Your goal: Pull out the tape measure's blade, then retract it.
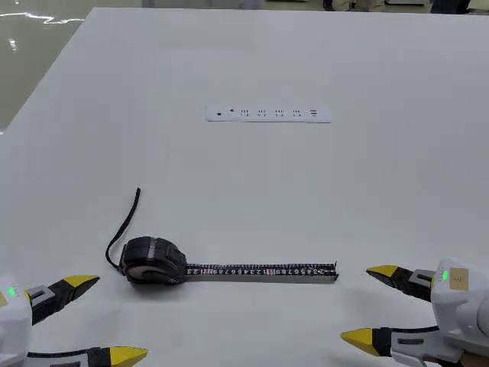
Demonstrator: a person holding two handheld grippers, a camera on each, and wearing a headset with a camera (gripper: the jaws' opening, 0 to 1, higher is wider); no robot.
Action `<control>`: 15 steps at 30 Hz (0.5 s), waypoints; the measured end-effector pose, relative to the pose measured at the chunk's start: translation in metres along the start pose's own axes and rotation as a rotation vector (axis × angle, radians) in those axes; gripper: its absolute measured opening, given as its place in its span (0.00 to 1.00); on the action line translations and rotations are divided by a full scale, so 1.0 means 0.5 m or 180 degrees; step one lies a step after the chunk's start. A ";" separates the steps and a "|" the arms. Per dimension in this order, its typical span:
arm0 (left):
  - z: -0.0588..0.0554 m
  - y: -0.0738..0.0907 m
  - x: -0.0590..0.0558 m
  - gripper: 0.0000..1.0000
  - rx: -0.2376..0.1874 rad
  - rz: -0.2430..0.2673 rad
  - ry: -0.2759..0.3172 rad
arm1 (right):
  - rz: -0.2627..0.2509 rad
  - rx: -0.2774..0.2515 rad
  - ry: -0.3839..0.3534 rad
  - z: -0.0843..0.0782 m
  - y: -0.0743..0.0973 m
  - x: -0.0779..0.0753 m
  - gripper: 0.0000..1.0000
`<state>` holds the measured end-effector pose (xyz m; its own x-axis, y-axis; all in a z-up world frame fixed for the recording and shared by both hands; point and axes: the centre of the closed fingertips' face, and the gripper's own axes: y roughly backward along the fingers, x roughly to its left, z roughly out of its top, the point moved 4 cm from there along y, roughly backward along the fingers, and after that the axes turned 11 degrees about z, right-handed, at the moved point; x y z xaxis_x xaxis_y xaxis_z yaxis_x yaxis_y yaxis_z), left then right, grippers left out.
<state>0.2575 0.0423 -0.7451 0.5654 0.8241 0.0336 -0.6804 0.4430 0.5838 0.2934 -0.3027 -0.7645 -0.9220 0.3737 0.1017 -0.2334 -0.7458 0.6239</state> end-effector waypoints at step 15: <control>0.025 0.024 -0.025 0.92 -0.0027 -0.0004 0.0181 | -0.0196 -0.0202 -0.0332 0.026 0.004 0.056 0.85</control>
<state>0.2484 0.0330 -0.7284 0.5391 0.8422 -0.0134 -0.6838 0.4469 0.5769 0.2711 -0.2863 -0.7505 -0.8690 0.4725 0.1469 -0.3105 -0.7518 0.5816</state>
